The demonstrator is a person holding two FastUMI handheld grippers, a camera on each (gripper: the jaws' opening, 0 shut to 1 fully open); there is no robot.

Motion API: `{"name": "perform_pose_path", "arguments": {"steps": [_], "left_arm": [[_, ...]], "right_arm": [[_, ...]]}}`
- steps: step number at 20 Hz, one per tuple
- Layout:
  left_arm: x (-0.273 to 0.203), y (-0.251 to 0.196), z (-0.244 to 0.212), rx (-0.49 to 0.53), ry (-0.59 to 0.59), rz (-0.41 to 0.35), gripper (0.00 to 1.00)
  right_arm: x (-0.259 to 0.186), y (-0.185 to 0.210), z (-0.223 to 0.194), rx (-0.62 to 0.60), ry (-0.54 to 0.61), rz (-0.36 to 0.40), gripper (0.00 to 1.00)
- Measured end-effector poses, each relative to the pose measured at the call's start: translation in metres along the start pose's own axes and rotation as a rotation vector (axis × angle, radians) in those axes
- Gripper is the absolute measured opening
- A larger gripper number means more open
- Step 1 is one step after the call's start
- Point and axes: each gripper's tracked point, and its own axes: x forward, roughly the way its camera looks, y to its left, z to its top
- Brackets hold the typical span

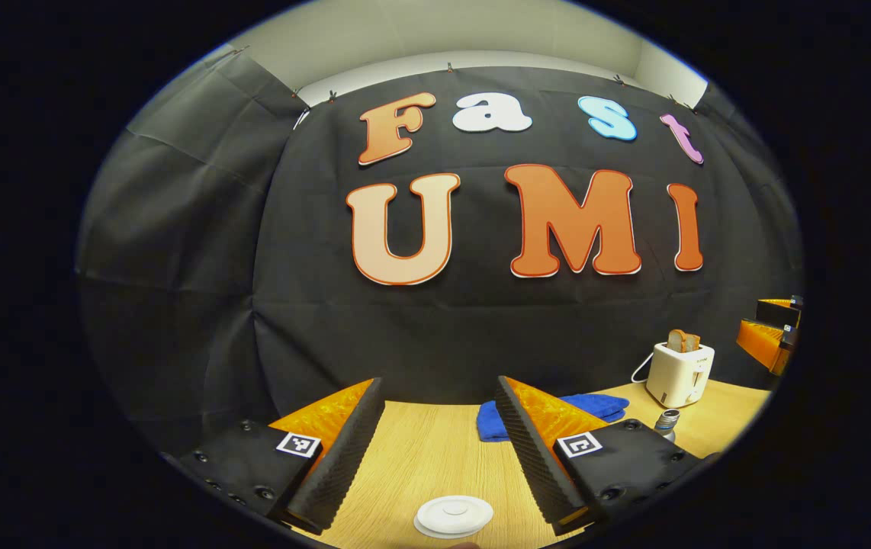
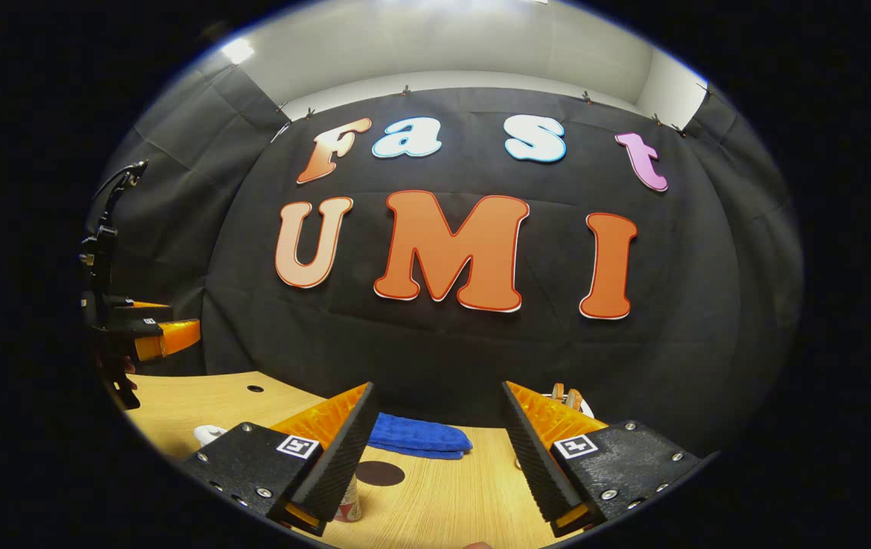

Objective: Open the teacup lid with one hand, grasp the water bottle and pour water into the teacup with the other hand; after pouring, place the water bottle on the coaster and then close the teacup lid.

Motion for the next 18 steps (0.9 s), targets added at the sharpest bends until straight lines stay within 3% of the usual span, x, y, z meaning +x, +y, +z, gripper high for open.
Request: {"name": "perform_pose_path", "arguments": {"steps": [10,18], "left_arm": [[0.0,0.002,-0.055,0.032,0.117,-0.005,0.97],[0.0,-0.011,-0.114,0.061,0.249,-0.064,0.97]], "right_arm": [[-0.009,0.024,-0.048,0.028,0.094,0.075,0.96],[-0.018,0.053,-0.085,0.054,0.17,0.158,0.96]]}}
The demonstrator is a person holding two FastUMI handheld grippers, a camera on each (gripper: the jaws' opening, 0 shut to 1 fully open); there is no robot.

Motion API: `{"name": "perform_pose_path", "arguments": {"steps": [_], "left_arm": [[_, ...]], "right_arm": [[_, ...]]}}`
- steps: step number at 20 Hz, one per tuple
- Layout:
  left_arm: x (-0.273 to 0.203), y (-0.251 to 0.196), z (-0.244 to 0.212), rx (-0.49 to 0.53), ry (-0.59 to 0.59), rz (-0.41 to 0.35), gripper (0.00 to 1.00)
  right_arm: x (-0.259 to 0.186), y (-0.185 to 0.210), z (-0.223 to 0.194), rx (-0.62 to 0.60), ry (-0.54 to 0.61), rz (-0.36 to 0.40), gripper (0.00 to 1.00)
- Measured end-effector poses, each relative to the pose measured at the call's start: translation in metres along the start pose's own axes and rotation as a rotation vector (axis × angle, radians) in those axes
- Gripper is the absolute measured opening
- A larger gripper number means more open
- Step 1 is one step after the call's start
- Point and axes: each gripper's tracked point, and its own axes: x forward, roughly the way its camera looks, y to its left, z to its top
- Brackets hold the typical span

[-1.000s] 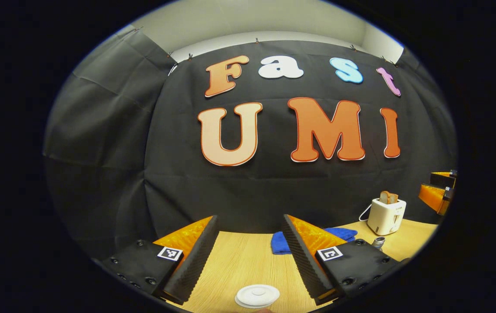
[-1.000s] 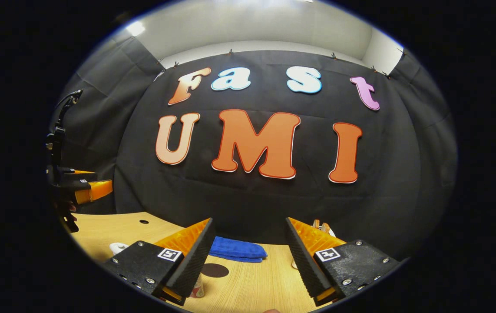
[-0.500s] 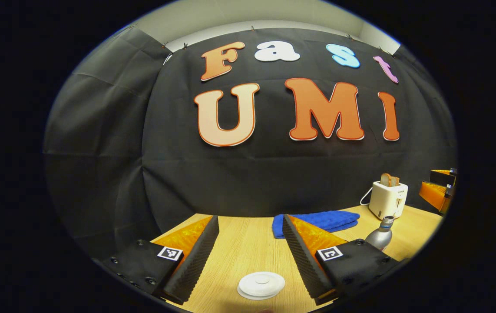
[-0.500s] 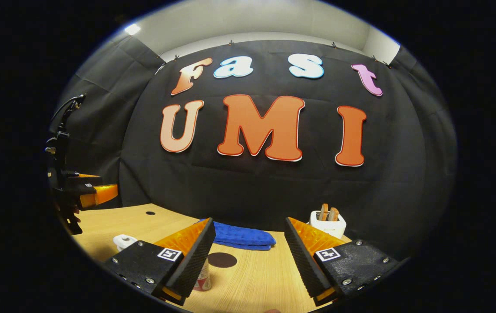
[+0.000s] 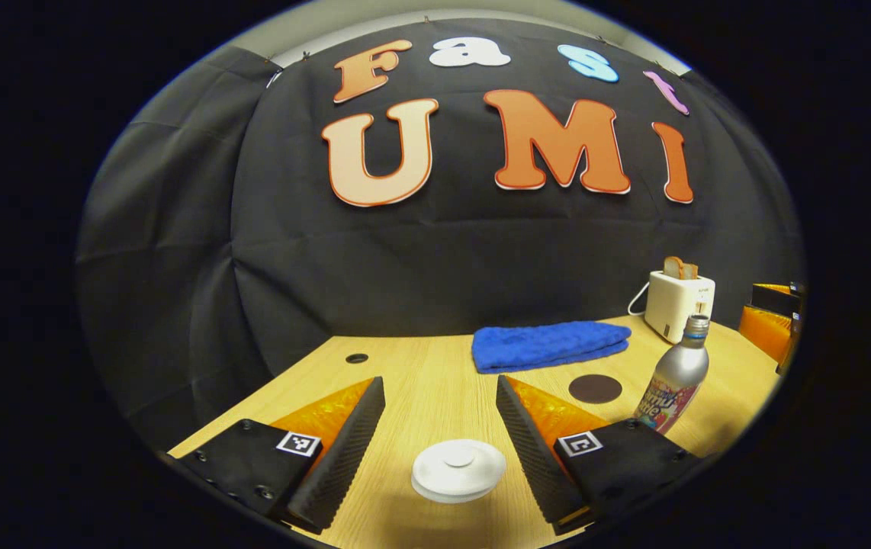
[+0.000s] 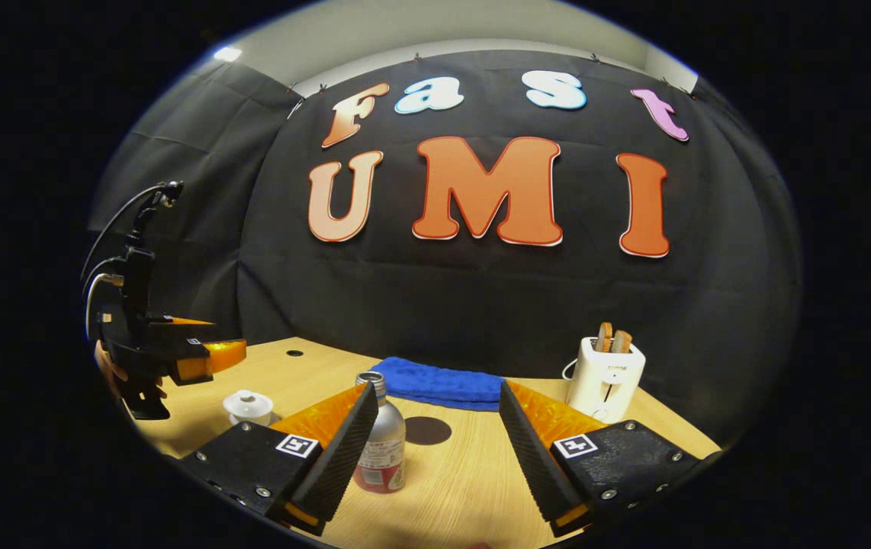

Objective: Open the teacup lid with one hand, grasp the water bottle and pour water into the teacup with the other hand; after pouring, place the water bottle on the coaster and then close the teacup lid.

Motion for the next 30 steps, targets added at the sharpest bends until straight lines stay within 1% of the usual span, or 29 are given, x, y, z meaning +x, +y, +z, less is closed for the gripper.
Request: {"name": "perform_pose_path", "arguments": {"steps": [3,4,7,8,9,10,11,12,14,15,17,19,20,21,22,23,27,28,29,30], "left_arm": [[0.007,-0.001,-0.017,0.011,0.034,-0.007,0.97],[0.009,0.0,-0.024,0.014,0.051,-0.002,0.94],[0.013,-0.004,-0.042,0.013,0.093,-0.014,0.94],[0.015,-0.003,-0.046,0.021,0.101,-0.011,0.98],[0.017,-0.001,-0.051,0.032,0.11,-0.003,0.97],[0.019,0.0,-0.055,0.036,0.116,-0.001,0.94],[0.022,-0.002,-0.058,0.032,0.122,-0.008,0.97],[0.024,-0.004,-0.062,0.024,0.131,-0.013,0.91],[0.025,-0.004,-0.07,0.023,0.152,-0.016,0.91],[0.026,-0.005,-0.075,0.026,0.162,-0.02,0.84],[0.027,-0.007,-0.079,0.031,0.173,-0.023,0.8],[0.029,-0.005,-0.085,0.05,0.193,-0.016,0.84],[0.03,-0.007,-0.086,0.054,0.201,-0.022,0.65],[0.031,-0.008,-0.086,0.054,0.2,-0.026,0.62],[0.031,-0.008,-0.086,0.057,0.204,-0.03,0.65],[0.027,-0.01,-0.086,0.057,0.201,-0.032,0.65],[0.033,-0.01,-0.084,0.066,0.197,-0.027,0.46],[0.032,-0.011,-0.085,0.069,0.195,-0.029,0.34],[0.033,-0.011,-0.084,0.068,0.194,-0.031,0.34],[0.033,-0.011,-0.082,0.068,0.188,-0.038,0.37]], "right_arm": [[0.002,0.005,-0.014,-0.003,0.027,0.023,0.96],[0.003,0.007,-0.018,0.0,0.037,0.03,0.96],[0.007,0.012,-0.03,0.005,0.068,0.049,0.96],[0.008,0.014,-0.034,0.005,0.075,0.058,0.96],[0.01,0.016,-0.038,0.001,0.085,0.069,0.96],[0.011,0.018,-0.041,-0.001,0.091,0.077,0.96],[0.012,0.02,-0.044,-0.002,0.097,0.085,0.96],[0.013,0.023,-0.047,-0.005,0.104,0.094,0.96],[0.015,0.025,-0.052,-0.012,0.114,0.105,0.96],[0.016,0.027,-0.055,-0.016,0.119,0.109,0.96],[0.017,0.029,-0.061,-0.023,0.13,0.117,0.96],[0.018,0.031,-0.066,-0.029,0.139,0.124,0.96],[0.02,0.03,-0.066,-0.033,0.141,0.125,0.96],[0.021,0.03,-0.067,-0.036,0.142,0.125,0.96],[0.021,0.031,-0.067,-0.037,0.143,0.127,0.96],[0.021,0.031,-0.068,-0.037,0.144,0.126,0.96],[0.022,0.029,-0.07,-0.036,0.148,0.125,0.96],[0.022,0.028,-0.071,-0.037,0.15,0.123,0.96],[0.022,0.028,-0.073,-0.038,0.153,0.123,0.96],[0.022,0.029,-0.074,-0.039,0.155,0.124,0.96]]}}
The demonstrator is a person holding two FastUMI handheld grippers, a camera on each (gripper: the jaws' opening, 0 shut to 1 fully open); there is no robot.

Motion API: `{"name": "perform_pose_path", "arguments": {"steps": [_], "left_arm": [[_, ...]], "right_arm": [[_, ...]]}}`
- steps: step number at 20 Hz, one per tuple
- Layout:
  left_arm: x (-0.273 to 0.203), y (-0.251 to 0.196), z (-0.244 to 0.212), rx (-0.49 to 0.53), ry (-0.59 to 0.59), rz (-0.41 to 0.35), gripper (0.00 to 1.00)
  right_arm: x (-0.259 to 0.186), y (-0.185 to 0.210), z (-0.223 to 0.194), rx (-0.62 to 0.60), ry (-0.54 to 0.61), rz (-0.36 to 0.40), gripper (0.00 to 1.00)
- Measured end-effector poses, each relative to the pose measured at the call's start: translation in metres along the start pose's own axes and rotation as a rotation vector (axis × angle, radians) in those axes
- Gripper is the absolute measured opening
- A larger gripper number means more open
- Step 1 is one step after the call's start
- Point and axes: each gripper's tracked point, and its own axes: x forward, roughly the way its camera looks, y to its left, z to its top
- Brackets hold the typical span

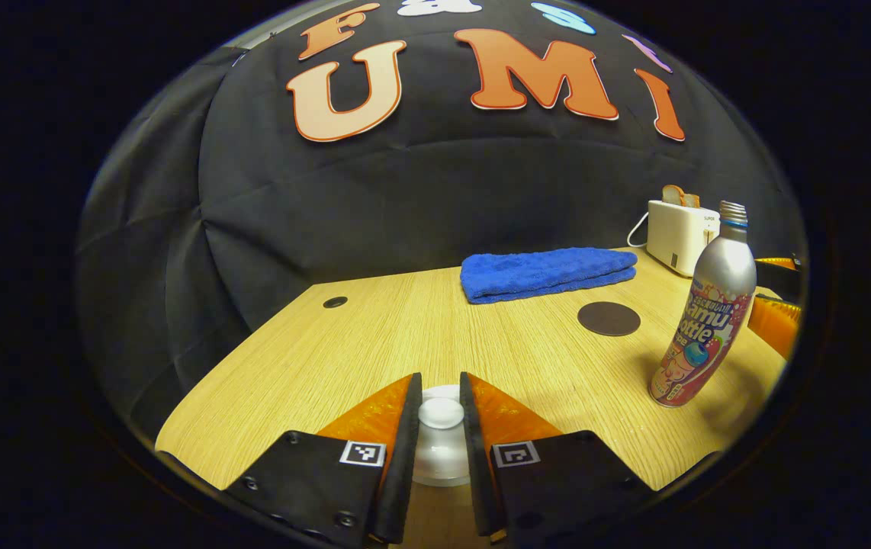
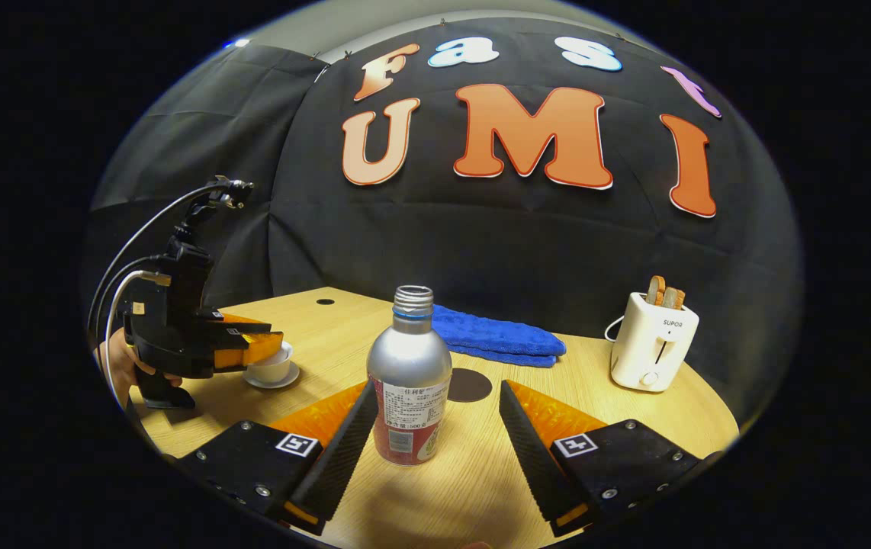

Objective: Open the teacup lid with one hand, grasp the water bottle and pour water into the teacup with the other hand; after pouring, place the water bottle on the coaster and then close the teacup lid.

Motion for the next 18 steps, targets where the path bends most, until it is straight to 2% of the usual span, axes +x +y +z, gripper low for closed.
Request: {"name": "perform_pose_path", "arguments": {"steps": [1,2,3,8,9,10,14,17,18], "left_arm": [[0.001,0.0,0.0,-0.012,-0.006,0.003,0.37],[-0.001,-0.002,-0.001,-0.002,-0.006,-0.006,0.28],[-0.001,-0.002,0.0,-0.006,-0.016,-0.012,0.31],[-0.004,0.002,0.007,-0.03,-0.05,0.0,0.3],[-0.005,0.003,0.008,-0.029,-0.056,0.004,0.28],[-0.005,0.006,0.008,-0.026,-0.057,0.016,0.31],[-0.011,0.016,0.015,-0.045,-0.1,0.038,0.27],[-0.017,0.023,0.025,-0.051,-0.131,0.048,0.3],[-0.018,0.025,0.027,-0.055,-0.141,0.053,0.27]], "right_arm": [[0.002,0.0,-0.001,-0.001,0.002,0.002,0.96],[0.002,0.0,-0.002,-0.001,0.005,0.005,0.96],[0.003,0.002,-0.005,-0.003,0.013,0.01,0.96],[0.009,0.008,-0.017,-0.006,0.042,0.03,0.96],[0.011,0.009,-0.021,-0.004,0.053,0.031,0.96],[0.013,0.01,-0.025,-0.003,0.069,0.032,0.96],[0.027,0.014,-0.035,0.006,0.109,0.044,0.96],[0.034,0.018,-0.042,0.013,0.136,0.052,0.96],[0.036,0.02,-0.042,0.015,0.141,0.057,0.96]]}}
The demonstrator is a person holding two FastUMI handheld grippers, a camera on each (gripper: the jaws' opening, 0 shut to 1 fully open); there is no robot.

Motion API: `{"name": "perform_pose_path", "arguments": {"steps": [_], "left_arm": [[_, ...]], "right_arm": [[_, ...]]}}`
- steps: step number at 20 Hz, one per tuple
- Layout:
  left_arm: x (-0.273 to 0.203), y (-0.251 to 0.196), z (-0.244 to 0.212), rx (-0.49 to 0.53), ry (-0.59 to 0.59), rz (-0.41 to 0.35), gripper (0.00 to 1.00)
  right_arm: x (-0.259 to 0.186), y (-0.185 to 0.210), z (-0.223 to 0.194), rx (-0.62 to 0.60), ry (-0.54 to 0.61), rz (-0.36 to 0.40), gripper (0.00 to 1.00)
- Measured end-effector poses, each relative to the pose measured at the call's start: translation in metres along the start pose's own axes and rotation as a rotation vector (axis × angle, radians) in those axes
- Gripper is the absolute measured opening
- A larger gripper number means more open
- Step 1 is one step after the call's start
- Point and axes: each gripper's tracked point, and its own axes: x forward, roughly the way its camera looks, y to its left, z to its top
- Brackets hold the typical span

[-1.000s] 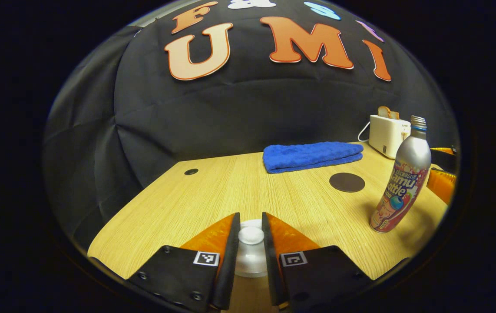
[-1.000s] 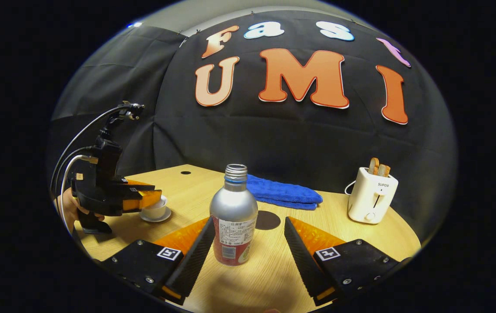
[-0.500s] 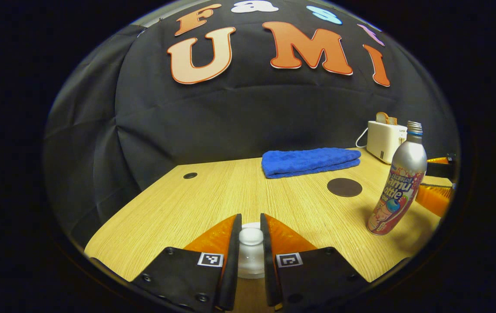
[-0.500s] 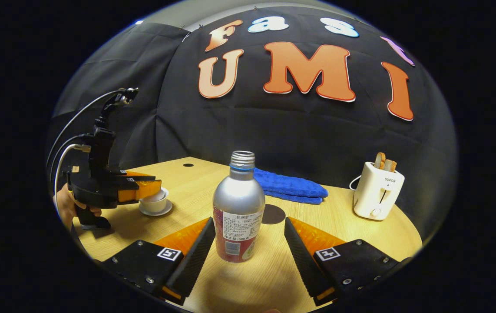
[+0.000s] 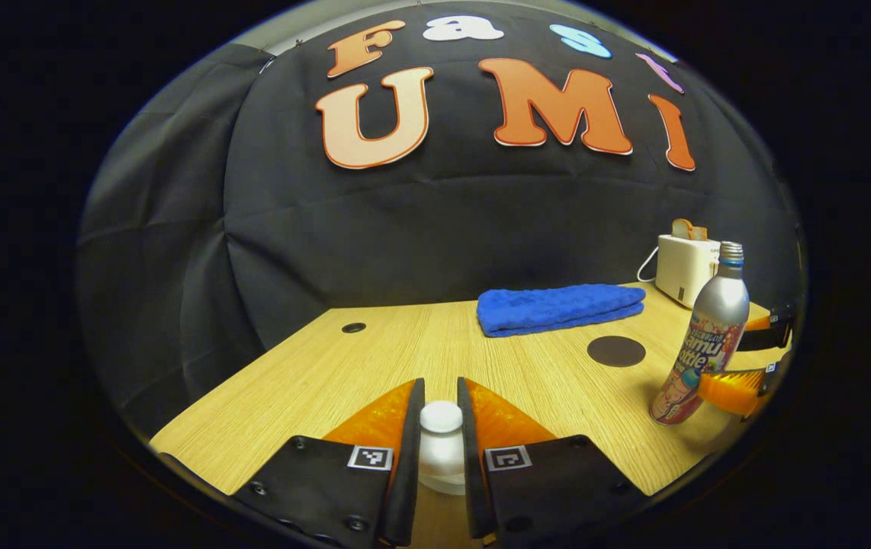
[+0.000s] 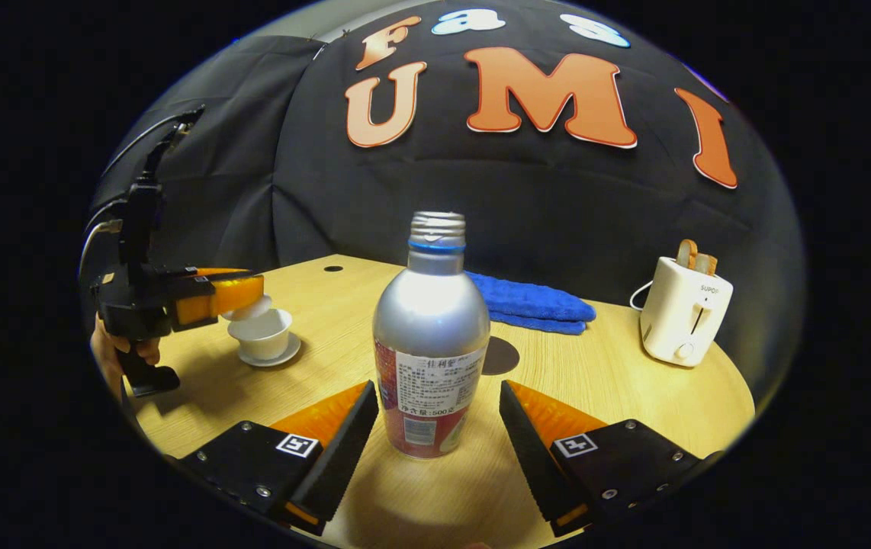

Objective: Open the teacup lid with one hand, grasp the water bottle and pour water into the teacup with the other hand; after pouring, place the water bottle on the coaster and then close the teacup lid.

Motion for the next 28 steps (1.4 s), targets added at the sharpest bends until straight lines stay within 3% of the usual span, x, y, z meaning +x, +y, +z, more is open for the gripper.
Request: {"name": "perform_pose_path", "arguments": {"steps": [5,8,11,25,28], "left_arm": [[-0.006,0.019,0.01,-0.02,-0.034,0.033,0.3],[-0.011,0.029,0.01,-0.03,-0.044,0.051,0.3],[-0.016,0.042,0.009,-0.037,-0.043,0.071,0.3],[-0.033,0.094,0.001,-0.053,-0.05,0.132,0.3],[-0.037,0.106,-0.004,-0.061,-0.042,0.152,0.27]], "right_arm": [[0.015,0.01,-0.008,0.003,0.047,0.022,0.94],[0.022,0.012,-0.008,-0.001,0.062,0.014,0.84],[0.026,0.017,-0.005,-0.036,0.066,0.006,0.8],[0.034,0.014,0.051,-0.539,0.04,-0.139,0.79],[0.039,0.023,0.056,-0.624,0.023,-0.142,0.79]]}}
